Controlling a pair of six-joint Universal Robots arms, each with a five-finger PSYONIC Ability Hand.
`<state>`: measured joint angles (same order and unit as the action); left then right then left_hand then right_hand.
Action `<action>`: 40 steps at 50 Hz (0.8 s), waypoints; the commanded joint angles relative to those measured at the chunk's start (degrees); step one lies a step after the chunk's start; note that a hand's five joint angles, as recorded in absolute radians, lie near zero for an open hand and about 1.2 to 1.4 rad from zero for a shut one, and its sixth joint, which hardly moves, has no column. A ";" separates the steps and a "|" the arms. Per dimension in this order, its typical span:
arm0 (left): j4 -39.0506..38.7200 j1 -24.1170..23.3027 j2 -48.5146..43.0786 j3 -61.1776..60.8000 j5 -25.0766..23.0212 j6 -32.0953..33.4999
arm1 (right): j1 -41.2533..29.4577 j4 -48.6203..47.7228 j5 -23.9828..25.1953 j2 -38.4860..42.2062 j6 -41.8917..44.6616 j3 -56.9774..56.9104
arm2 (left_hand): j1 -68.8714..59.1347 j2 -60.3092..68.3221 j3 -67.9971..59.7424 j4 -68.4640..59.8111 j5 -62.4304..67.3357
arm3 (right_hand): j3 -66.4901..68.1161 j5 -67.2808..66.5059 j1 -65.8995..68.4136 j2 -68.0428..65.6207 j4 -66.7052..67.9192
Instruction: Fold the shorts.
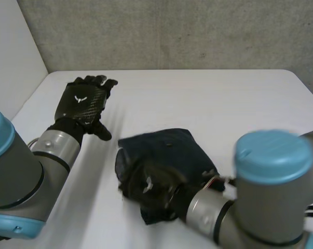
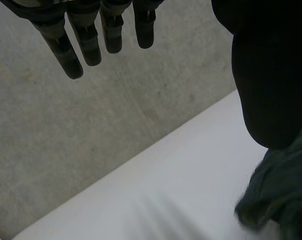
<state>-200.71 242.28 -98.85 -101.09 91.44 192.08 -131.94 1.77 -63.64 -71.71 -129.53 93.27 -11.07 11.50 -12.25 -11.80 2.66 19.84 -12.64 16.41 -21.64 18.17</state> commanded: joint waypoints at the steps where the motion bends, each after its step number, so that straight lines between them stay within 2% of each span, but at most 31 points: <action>1: -0.12 -1.01 -0.64 4.14 0.23 -0.47 | 13.61 -4.32 -1.22 -9.41 -37.57 -0.64 | 1.07 -1.50 2.25 1.80 -2.66 | -9.84 12.64 -6.41 11.64 -8.17; 5: 0.41 -5.22 -2.48 6.16 0.50 -0.83 | 17.93 -3.01 -1.57 -8.89 -47.20 -2.30 | 0.86 -1.29 2.04 1.58 -2.44 | -9.84 12.64 -6.41 11.64 -8.17; 6: 0.67 -7.85 -4.14 7.12 0.58 -1.26 | 18.38 -2.39 -1.57 -8.28 -47.66 -2.83 | 0.69 -1.12 1.87 1.42 -2.27 | -9.84 12.64 -6.41 11.64 -8.17; 9: 1.63 -11.90 -6.34 8.36 2.16 -1.79 | 18.56 1.72 -1.75 -2.77 -46.61 -5.46 | 0.19 -0.61 1.37 0.91 -1.77 | -9.84 12.64 -6.41 11.64 -8.17; 10: 2.59 -13.66 -7.22 8.80 4.26 -1.88 | 18.47 2.79 -1.75 -1.26 -46.08 -6.43 | 0.19 -0.61 1.37 0.91 -1.77 | -9.84 12.64 -6.41 11.64 -8.17; 14: 5.41 -16.66 -10.91 10.21 10.85 -2.41 | 18.47 7.36 -2.27 5.78 -42.48 -11.26 | 0.19 -0.61 1.37 0.91 -1.77 | -9.84 12.64 -6.41 11.64 -8.17; 17: 7.78 -17.89 -14.51 11.00 14.02 -3.20 | 18.38 8.60 -3.76 10.26 -39.93 -13.29 | 0.19 -0.61 1.37 0.91 -1.77 | -9.84 12.64 -6.41 11.64 -8.17; 24: 12.97 -18.86 -20.67 11.09 14.82 -3.55 | 18.38 8.51 -10.00 16.42 -33.70 -14.96 | 0.19 -0.61 1.37 0.91 -1.77 | -9.84 12.64 -6.41 11.64 -8.17; 29: 15.26 -18.33 -23.05 10.91 14.65 -3.55 | 18.47 8.16 -11.06 17.30 -29.38 -13.73 | 0.19 -0.61 1.37 0.91 -1.77 | -9.84 12.64 -6.41 11.64 -8.17; 37: 17.54 -18.07 -21.39 13.11 14.30 -3.02 | 18.56 3.24 -11.06 12.13 -29.03 -12.50 | 0.52 -0.95 1.70 1.24 -2.10 | -9.84 12.64 -6.41 11.64 -8.17; 40: 17.81 -16.93 -16.39 14.60 14.03 -3.11 | 18.21 -0.35 -11.24 7.22 -29.64 -12.06 | 0.69 -1.12 1.87 1.41 -2.27 | -9.84 12.64 -6.41 11.64 -8.17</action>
<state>-183.62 224.31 -120.66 -88.79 105.84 189.04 -113.32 6.24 -74.84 -57.64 -158.19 80.58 -10.66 11.51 -12.24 -11.80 2.65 12.00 -3.93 9.02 -12.22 13.44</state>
